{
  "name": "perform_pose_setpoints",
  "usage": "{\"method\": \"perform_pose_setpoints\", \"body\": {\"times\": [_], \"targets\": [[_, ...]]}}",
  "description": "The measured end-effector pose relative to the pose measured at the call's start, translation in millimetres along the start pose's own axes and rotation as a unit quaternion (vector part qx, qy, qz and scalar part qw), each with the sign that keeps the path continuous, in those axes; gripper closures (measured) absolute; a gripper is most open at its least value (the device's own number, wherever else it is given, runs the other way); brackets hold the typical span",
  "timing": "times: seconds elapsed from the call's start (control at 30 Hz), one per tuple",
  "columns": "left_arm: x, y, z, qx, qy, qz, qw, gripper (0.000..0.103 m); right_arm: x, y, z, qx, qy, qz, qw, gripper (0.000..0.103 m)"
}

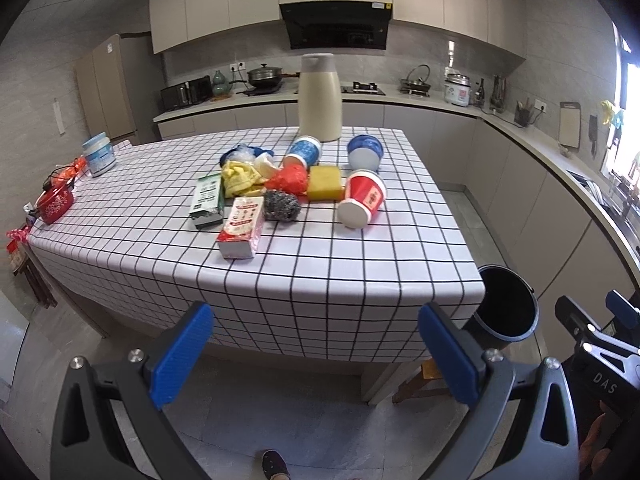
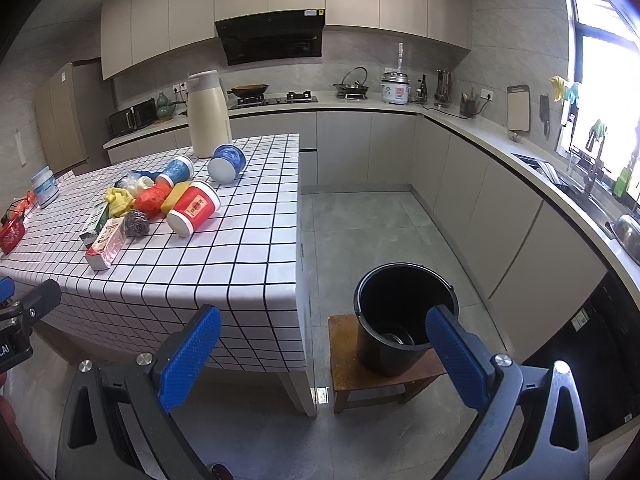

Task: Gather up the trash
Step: 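Grasp the red-print milk carton with left tool while right tool grasps the red paper cup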

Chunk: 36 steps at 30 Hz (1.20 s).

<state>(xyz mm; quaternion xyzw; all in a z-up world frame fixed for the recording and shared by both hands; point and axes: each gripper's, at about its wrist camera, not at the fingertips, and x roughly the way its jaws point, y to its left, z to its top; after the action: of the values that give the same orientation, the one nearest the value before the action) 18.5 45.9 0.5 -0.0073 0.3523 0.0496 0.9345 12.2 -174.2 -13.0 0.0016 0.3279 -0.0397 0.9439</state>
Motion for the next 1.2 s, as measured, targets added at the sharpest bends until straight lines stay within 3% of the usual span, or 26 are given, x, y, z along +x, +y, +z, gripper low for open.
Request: {"method": "perform_pose_setpoints", "body": {"times": [0.33, 0.8, 1.2], "targets": [[32.3, 41.5, 13.0, -0.014, 0.011, 0.023, 0.9996, 0.000, 25.7, 37.9, 14.2, -0.010, 0.003, 0.033, 0.999, 0.000], [138.8, 87.2, 55.1, 0.004, 0.048, -0.006, 0.9988, 0.001, 111.9, 118.5, 55.9, 0.006, 0.030, 0.032, 0.999, 0.000], [209.5, 95.5, 62.8, 0.030, 0.102, -0.052, 0.9930, 0.029, 193.8, 178.1, 85.9, 0.012, 0.054, 0.039, 0.998, 0.000]]}}
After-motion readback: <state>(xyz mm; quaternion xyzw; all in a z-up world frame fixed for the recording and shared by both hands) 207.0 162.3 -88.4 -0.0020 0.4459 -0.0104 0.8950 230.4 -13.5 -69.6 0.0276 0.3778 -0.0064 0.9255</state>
